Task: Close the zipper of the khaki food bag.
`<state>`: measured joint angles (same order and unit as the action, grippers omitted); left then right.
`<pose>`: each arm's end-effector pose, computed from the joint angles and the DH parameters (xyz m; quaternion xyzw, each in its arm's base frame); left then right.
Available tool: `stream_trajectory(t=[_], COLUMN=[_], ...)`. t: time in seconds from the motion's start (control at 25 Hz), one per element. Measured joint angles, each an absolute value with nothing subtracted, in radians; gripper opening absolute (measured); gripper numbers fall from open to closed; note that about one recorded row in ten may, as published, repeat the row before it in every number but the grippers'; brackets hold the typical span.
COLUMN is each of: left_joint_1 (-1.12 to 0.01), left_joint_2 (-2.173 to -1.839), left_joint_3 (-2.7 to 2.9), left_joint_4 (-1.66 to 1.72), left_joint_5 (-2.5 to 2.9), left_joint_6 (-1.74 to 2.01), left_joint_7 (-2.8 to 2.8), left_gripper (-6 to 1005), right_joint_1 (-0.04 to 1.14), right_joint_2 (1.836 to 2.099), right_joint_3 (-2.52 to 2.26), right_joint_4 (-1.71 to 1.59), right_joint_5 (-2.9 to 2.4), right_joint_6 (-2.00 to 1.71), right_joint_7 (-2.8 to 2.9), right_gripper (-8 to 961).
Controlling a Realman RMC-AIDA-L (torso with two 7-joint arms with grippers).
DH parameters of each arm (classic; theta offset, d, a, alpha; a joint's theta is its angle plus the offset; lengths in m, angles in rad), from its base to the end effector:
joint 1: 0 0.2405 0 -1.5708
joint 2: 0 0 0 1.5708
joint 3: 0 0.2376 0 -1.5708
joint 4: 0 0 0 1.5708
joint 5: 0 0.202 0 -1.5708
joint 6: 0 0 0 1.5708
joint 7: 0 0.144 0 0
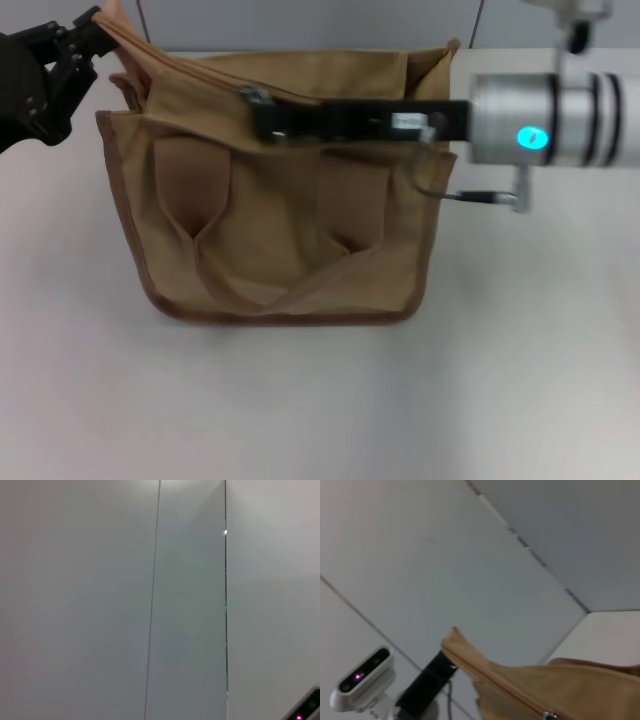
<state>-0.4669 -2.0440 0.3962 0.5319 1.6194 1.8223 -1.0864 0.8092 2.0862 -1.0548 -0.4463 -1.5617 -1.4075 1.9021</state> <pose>-0.2415 0.2996 0.0819 -0.8254 -0.0994 -0.4810 0.2782 0.1262 0.3580 -0.0418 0.8617 -0.3863 -0.3264 0.0416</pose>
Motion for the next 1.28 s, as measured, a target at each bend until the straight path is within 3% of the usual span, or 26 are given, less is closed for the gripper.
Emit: stream_trajectory(t=[0.08, 0.2, 0.32, 0.84, 1.08, 1.28], left_joint_1=[-0.461, -0.456, -0.452, -0.454, -0.456, -0.460], left_joint_2=[-2.040, -2.038, -2.037, -2.043, -2.039, -2.037], left_joint_3=[0.396, 0.395, 0.395, 0.403, 0.403, 0.404], left_joint_4=[0.532, 0.532, 0.532, 0.530, 0.507, 0.493], left_joint_5=[1.614, 1.612, 1.611, 1.607, 1.612, 1.618], left_joint_6=[1.822, 1.819, 1.812, 1.808, 1.799, 1.780], left_joint_7=[-1.087, -1.088, -1.089, -1.091, -1.092, -1.098], left_gripper=[28, 28, 27, 28, 29, 30], right_joint_1=[0.700, 0.628, 0.502, 0.454, 0.404, 0.369], right_joint_2=[2.082, 2.076, 2.055, 2.046, 2.061, 2.077], right_joint_3=[-1.067, -1.063, -1.018, -0.760, -0.766, -0.769], right_joint_4=[-0.565, -0.635, -0.737, -0.667, -0.658, -0.620], right_joint_5=[-1.562, -1.563, -1.560, -1.566, -1.725, -1.814], right_joint_6=[-1.411, -1.415, -1.464, -1.942, -2.078, -2.016], right_joint_7=[1.958, 1.986, 2.004, 1.587, 1.278, 1.117], right_gripper=[44, 56, 68, 119, 318, 551])
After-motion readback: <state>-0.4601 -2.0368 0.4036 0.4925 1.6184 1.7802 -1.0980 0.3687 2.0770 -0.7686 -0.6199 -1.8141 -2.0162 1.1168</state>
